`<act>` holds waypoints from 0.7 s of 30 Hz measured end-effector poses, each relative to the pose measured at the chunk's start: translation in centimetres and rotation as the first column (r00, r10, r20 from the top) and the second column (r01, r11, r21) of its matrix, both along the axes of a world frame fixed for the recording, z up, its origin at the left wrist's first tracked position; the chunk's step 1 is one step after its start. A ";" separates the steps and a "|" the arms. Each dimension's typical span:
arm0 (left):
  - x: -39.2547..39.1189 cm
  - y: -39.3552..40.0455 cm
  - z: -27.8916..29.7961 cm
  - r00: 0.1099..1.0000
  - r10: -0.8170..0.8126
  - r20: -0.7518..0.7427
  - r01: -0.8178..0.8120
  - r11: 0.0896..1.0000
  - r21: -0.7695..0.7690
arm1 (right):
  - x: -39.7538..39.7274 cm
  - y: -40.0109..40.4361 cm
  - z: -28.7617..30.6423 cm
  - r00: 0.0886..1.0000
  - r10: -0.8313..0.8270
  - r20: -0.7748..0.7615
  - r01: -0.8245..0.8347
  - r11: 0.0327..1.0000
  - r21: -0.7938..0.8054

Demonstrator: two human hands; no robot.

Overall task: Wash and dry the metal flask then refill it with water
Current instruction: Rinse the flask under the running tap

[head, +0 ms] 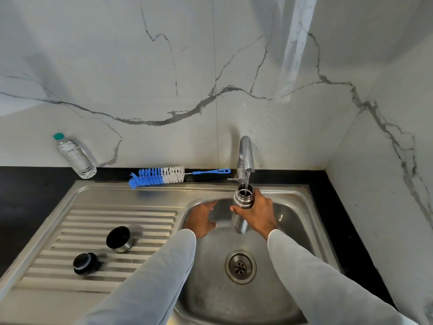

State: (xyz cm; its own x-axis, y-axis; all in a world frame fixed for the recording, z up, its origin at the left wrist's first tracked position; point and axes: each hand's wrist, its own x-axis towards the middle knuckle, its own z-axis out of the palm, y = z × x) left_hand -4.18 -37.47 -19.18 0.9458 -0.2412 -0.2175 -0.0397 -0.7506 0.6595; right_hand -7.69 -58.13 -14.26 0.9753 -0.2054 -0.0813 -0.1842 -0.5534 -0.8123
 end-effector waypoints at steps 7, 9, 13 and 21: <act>-0.3 -0.1 0.0 1.000 0.012 -0.015 -0.012 1.000 0.008 | 0.1 0.6 0.9 0.999 -0.035 -0.025 0.034 0.999 -0.023; -0.5 -0.1 0.2 1.000 0.018 -0.015 -0.018 1.000 0.009 | -0.2 0.5 1.0 0.998 -0.018 -0.053 0.016 0.999 -0.047; -0.6 0.1 0.3 1.000 0.010 -0.003 -0.010 0.999 0.034 | -0.8 0.4 0.8 0.996 -0.067 -0.054 0.065 0.997 -0.040; -2.6 -0.2 2.9 0.951 -0.131 -0.281 0.078 0.978 -0.193 | -1.7 -0.8 0.8 0.969 -0.055 -0.242 0.093 0.984 0.149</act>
